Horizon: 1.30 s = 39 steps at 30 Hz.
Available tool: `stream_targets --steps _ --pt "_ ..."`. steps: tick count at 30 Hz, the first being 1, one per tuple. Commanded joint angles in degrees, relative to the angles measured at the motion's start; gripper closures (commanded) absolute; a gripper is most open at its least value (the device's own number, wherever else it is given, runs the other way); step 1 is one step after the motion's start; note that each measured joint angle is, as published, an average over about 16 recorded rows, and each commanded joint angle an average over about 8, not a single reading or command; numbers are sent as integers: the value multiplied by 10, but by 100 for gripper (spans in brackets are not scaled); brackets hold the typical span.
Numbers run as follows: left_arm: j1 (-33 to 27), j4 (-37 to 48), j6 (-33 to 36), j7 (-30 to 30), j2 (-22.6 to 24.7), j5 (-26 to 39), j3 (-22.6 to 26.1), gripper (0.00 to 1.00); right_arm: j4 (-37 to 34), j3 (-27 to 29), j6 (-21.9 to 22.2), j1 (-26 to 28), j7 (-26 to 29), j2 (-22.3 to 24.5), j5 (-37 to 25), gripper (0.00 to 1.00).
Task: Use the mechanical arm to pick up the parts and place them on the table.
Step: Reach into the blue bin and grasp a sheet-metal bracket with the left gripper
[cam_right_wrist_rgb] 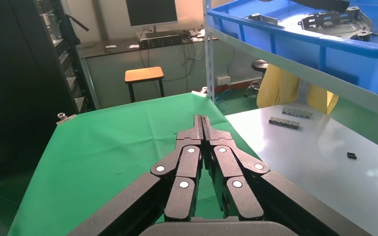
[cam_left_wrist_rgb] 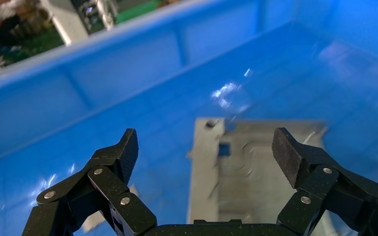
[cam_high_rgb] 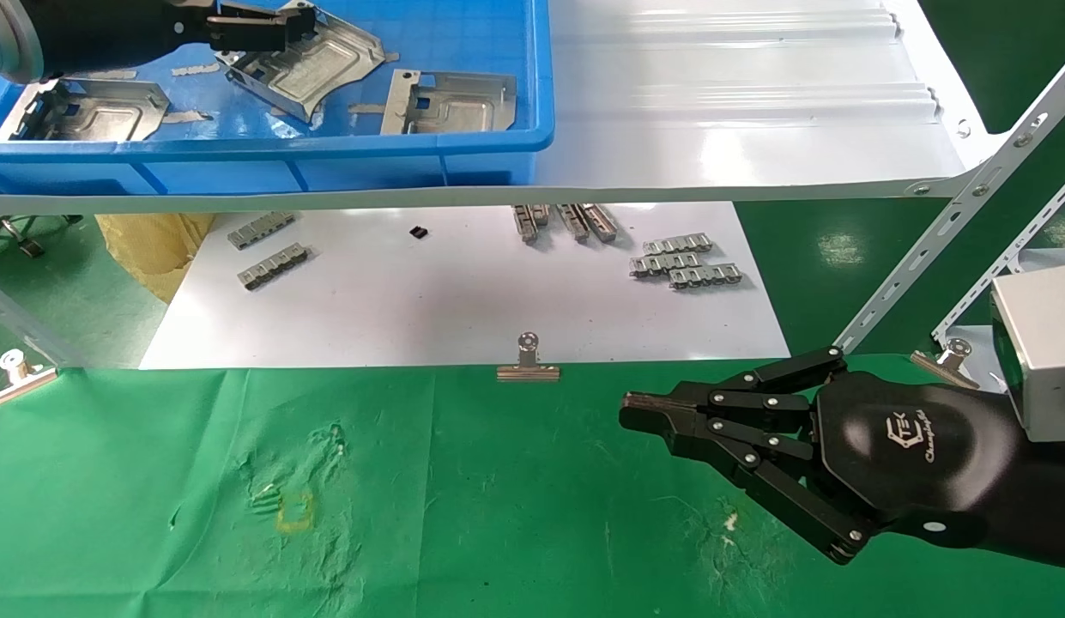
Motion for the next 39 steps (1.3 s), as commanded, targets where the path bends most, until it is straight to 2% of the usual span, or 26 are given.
stream_targets --steps 1,2,3,16,39 --pt "-16 33 -15 5 12 17 10 100 0 0 0 0 0 0 0 20" --pt "-21 41 -16 6 15 21 13 100 0 0 0 0 0 0 0 8" --pt "-25 49 -17 7 17 25 15 100 0 0 0 0 0 0 0 0" --pt "-49 101 -33 12 30 43 27 100 0 0 0 0 0 0 0 0" --pt "-63 110 -10 12 28 38 24 100 0 0 0 0 0 0 0 0"
